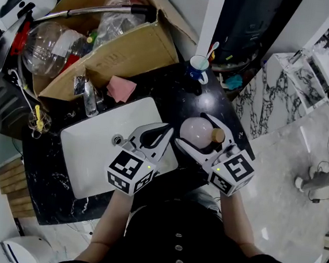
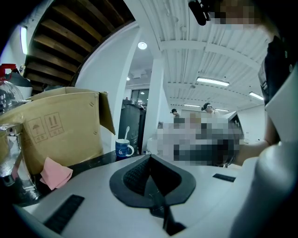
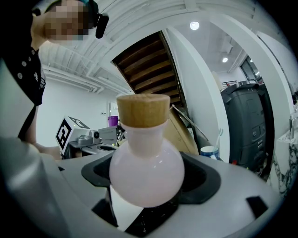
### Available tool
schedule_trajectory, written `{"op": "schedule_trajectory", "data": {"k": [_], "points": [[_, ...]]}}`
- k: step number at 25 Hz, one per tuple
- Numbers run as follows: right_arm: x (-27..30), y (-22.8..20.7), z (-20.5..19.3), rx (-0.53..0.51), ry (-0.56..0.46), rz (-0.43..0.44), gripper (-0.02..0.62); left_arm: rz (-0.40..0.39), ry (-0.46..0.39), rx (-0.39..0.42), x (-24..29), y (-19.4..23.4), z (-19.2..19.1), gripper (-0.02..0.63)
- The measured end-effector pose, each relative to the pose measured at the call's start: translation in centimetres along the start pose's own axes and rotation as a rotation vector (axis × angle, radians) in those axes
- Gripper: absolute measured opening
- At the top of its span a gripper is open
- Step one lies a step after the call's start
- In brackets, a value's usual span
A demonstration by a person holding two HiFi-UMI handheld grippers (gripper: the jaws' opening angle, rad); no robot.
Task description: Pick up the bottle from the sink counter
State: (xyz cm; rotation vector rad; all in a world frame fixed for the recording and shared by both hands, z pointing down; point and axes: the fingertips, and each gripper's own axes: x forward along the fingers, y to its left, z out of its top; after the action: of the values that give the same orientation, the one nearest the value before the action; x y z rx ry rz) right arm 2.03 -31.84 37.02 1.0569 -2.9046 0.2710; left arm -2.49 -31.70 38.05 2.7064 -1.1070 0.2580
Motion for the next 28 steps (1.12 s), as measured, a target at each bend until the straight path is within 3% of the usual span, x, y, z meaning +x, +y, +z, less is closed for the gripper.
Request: {"op": "schedule_trajectory", "data": {"k": [28], "points": [[0.2,0.1,-0.4,0.017,0.009,0.021,0.403,0.019,0.016,-0.012,0.0,-0.2,-1.1,0.018]]}}
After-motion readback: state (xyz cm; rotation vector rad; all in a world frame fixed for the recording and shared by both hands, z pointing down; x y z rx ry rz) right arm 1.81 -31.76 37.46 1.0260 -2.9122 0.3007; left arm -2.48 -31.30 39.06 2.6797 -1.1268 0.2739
